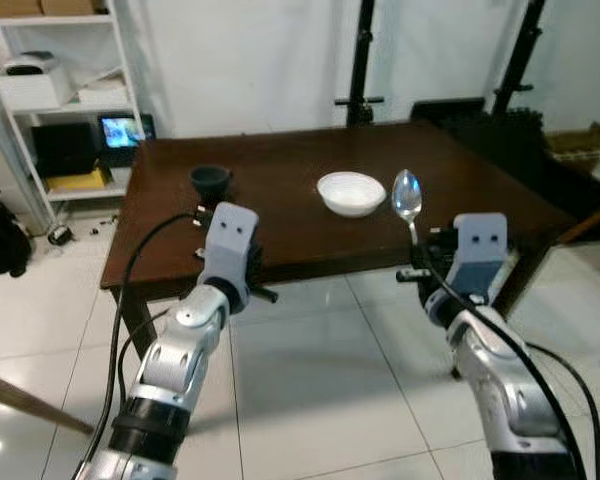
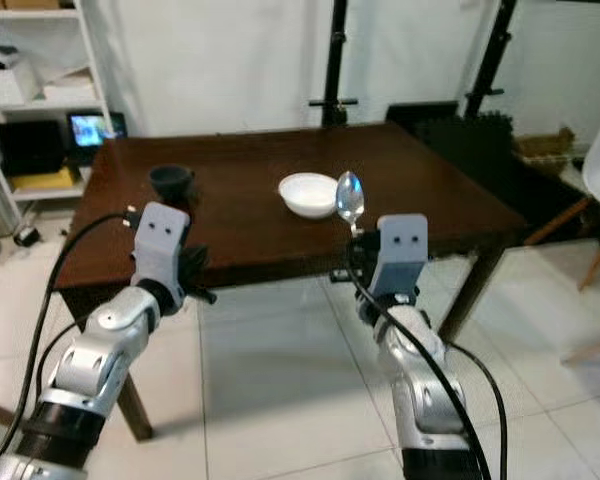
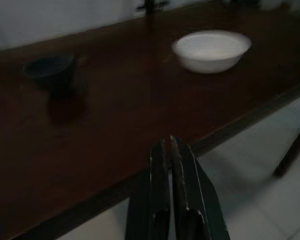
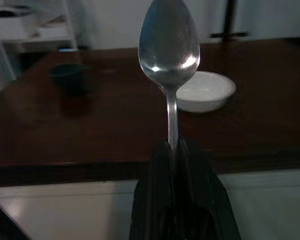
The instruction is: Setting the table
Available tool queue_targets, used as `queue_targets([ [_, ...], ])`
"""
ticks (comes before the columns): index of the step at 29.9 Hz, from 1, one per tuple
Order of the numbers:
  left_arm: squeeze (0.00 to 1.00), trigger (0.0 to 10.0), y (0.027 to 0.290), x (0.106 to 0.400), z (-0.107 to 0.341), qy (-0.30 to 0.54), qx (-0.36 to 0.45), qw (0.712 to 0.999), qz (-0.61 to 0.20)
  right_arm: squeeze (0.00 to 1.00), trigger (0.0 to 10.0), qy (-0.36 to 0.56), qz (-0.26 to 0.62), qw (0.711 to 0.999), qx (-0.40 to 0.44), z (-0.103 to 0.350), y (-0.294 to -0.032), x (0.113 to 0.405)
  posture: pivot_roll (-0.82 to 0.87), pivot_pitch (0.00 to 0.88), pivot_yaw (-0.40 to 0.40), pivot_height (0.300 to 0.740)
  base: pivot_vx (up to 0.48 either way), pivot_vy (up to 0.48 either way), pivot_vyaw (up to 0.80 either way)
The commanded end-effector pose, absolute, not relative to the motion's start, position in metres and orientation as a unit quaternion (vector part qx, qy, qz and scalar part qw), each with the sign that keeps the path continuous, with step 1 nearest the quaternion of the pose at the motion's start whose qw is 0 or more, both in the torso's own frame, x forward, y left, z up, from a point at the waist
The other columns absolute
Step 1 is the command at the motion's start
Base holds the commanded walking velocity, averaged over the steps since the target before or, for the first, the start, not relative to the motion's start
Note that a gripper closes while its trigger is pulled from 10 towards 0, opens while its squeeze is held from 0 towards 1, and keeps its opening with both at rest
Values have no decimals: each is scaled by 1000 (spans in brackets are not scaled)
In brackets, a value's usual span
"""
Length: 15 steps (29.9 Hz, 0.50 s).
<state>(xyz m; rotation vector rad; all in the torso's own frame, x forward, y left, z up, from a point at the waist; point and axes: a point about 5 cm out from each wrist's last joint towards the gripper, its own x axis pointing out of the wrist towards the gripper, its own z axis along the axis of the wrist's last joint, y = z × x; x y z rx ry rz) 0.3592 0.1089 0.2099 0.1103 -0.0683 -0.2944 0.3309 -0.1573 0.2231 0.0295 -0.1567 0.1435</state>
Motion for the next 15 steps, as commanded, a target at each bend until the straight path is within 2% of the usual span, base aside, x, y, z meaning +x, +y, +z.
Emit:
queue_targets([
  [1,0,10000,106,359,206,-28,56,987,-151,0,10000,-76,62,995,13,221,-163,330,-60,21,76,740,480,0,0],
  [15,0,10000,106,360,205,-28,56,986,-152,0,10000,-77,62,995,13,221,-163,330,-60,16,78,740,480,0,0],
])
